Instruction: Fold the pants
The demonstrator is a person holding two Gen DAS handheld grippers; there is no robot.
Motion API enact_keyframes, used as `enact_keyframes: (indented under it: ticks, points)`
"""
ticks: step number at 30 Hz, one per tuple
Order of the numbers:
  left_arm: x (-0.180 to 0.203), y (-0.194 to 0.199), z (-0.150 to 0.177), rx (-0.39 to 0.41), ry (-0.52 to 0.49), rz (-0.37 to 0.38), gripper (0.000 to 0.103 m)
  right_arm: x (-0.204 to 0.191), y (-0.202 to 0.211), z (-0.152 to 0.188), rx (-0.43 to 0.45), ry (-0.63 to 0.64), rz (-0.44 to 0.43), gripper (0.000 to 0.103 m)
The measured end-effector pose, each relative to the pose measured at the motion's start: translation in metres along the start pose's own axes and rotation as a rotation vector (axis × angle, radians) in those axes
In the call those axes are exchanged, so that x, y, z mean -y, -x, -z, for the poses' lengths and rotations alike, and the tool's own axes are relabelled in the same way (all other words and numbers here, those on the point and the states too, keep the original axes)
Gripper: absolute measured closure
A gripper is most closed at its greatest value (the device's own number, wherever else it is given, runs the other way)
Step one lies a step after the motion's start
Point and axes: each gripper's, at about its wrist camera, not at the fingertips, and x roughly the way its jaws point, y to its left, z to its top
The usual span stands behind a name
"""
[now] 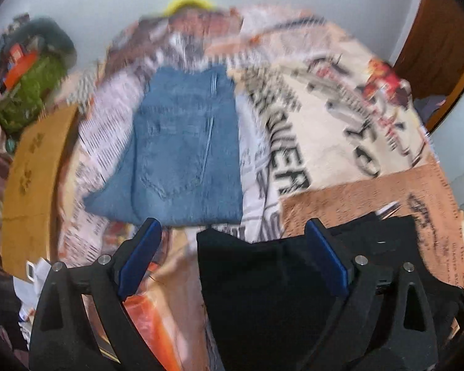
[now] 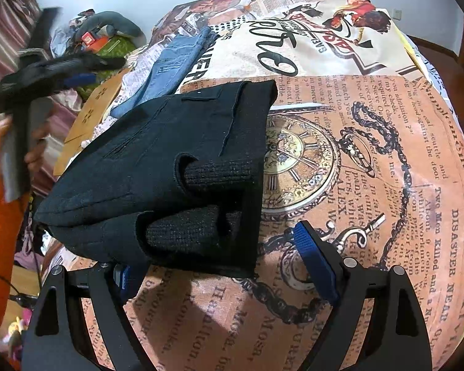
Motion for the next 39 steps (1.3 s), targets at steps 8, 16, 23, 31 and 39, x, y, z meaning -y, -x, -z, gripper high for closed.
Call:
enact_keyframes:
  ticks: [8,16,23,31,39]
  points:
    - [0.013,-0.069,0.021,-0.204,-0.096,-0.032,0.008,0.01,0.011,0.006,0.01,-0.027,0.032,0.017]
    - [0.01,-0.044,0.047,-0.19,-0.141,-0.032,0.008,0.019,0.037,0.01,0.068,-0.041,0.1,0.017]
    - [0.015,0.002,0.081,-0.128,-0.199,-0.081,0.008,0.012,0.066,0.006,0.147,-0.016,0.123,0.017]
    - [0.019,0.04,0.124,-0.095,-0.193,-0.051,0.008,-0.019,0.089,0.011,0.21,0.042,0.1,0.017]
    - [0.032,0.061,0.147,-0.061,-0.163,-0.007,0.008,-0.04,0.074,0.021,0.173,0.064,0.04,0.017]
